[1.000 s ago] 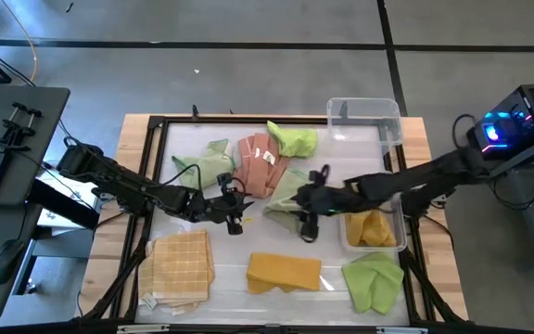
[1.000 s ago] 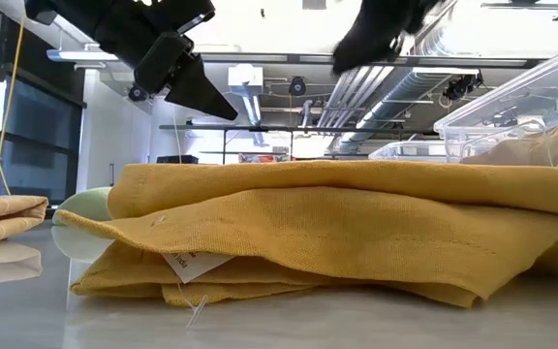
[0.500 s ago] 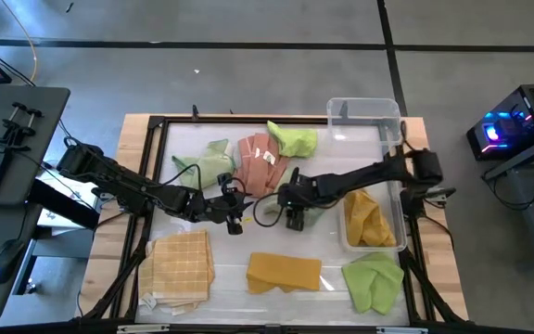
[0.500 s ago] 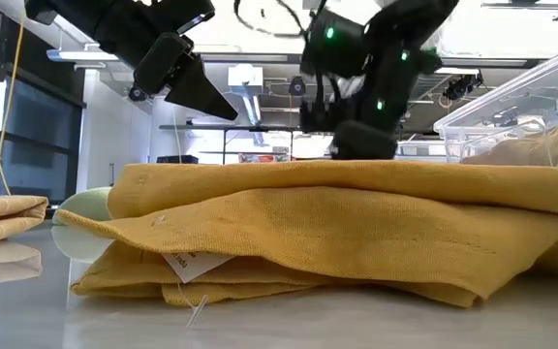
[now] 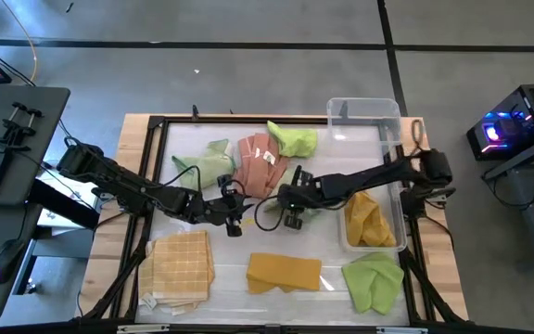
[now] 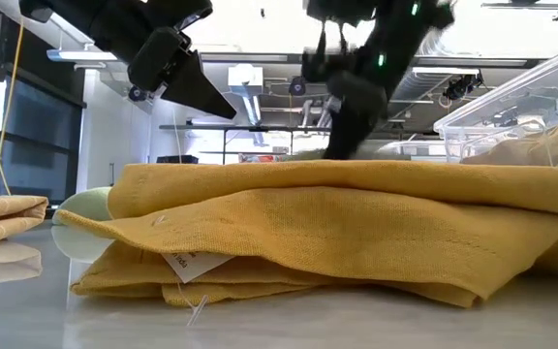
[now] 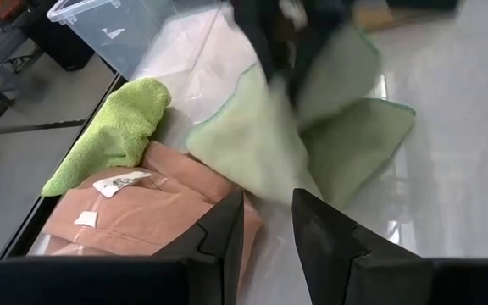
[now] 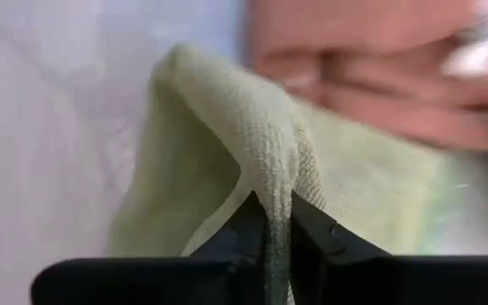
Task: Sort towels by color in basket
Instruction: Put the left green microfiber towel into the top transparent bin
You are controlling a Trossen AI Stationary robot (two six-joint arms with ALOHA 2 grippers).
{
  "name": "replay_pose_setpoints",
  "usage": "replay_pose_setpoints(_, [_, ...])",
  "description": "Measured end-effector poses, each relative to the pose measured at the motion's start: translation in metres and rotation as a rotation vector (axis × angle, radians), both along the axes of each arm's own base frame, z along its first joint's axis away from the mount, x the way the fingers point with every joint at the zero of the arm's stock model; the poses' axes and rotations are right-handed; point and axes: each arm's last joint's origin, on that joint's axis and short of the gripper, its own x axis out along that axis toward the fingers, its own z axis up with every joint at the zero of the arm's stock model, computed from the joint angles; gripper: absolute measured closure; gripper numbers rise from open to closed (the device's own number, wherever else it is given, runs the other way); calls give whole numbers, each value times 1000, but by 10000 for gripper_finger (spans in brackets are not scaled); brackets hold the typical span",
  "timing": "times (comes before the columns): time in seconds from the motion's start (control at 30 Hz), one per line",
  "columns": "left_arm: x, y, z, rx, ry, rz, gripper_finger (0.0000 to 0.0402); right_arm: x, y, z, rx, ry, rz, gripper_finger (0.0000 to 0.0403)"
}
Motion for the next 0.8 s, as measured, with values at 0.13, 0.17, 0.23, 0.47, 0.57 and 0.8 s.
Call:
replay_pose_setpoints(0.13, [-1, -1, -2, -2, -6, -4, 312, -15, 1, 57, -173, -80, -69, 396])
replay_pose_setpoints(0.17, [-1, -1, -3, -5, -16, -4, 312, -20, 1, 73, -225, -105, -91, 395])
replay_pose_setpoints(0.23, [-3, 0, -7, -5, -38, -8, 312, -32, -1, 104, -317, -141, -143, 390])
replay_pose_setpoints(0.47, [-8, 1, -17, -20, -90, -9, 312, -88, -26, 193, -517, -208, -284, 394])
replay_pose_setpoints(0.57, [-10, 2, -21, -28, -112, -8, 312, -113, -44, 212, -533, -223, -347, 395])
replay_pose_setpoints(0.8, [-11, 2, -22, -29, -116, -8, 312, -165, -88, 227, -546, -157, -557, 394])
